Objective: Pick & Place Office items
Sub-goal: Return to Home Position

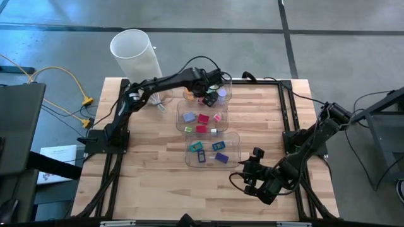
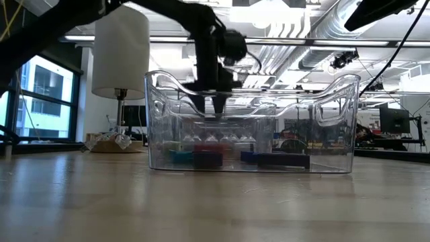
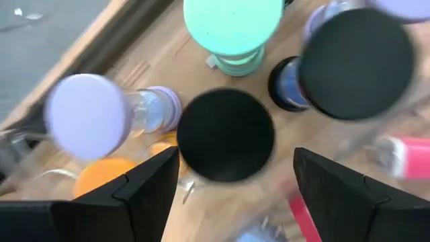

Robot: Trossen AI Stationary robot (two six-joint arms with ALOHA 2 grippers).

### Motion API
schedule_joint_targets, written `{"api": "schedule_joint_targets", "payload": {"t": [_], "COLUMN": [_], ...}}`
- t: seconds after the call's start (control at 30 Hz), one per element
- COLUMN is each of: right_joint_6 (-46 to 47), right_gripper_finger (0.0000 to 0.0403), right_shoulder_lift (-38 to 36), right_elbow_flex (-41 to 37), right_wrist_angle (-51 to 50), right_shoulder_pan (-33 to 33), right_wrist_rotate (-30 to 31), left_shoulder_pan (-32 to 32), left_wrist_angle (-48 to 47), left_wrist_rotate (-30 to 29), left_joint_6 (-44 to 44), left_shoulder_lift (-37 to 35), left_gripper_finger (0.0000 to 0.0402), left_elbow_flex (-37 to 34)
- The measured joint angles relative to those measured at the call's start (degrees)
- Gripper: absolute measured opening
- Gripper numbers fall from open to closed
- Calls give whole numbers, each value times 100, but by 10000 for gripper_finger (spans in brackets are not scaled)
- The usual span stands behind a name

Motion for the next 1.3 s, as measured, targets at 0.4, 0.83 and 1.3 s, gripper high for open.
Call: {"api": "schedule_joint_targets", "payload": {"t": [0.4, 0.83, 1.3], "right_joint_6": [-129, -595, -1059], "right_gripper_finger": [175, 170, 4], "right_shoulder_lift": [0, 0, -358], "right_elbow_flex": [0, 3, 4], "right_wrist_angle": [15, 396, -341], "right_shoulder_pan": [0, -81, -270], "right_wrist_rotate": [-96, -484, -677], "left_shoulder_pan": [-706, -2209, -2741], "left_wrist_angle": [-539, -887, -2343], "left_wrist_rotate": [1774, 2773, 1800], "left_joint_6": [132, 525, 740], "left_shoulder_lift": [-1084, -1197, -1613], "left_gripper_finger": [285, 284, 88], "left_elbow_flex": [11, 5, 1]}}
